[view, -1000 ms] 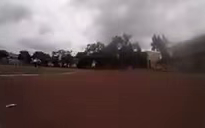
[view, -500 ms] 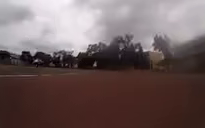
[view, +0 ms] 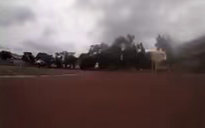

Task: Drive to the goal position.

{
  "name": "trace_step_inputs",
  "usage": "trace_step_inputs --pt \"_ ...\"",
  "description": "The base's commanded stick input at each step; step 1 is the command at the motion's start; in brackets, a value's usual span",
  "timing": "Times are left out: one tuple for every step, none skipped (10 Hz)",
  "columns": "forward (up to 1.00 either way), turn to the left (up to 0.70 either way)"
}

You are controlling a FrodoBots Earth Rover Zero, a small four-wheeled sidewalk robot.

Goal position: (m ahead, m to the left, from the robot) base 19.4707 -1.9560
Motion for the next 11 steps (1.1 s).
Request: trace_step_inputs --pt "1.0 0.0" --pt "1.0 -0.04" --pt "1.0 -0.12" --pt "1.0 -0.21" --pt "1.0 -0.29" --pt "1.0 -0.38" --pt "1.0 -0.4" --pt "1.0 -0.4" --pt "1.0 -0.4" --pt "1.0 -0.4" --pt "1.0 -0.4"
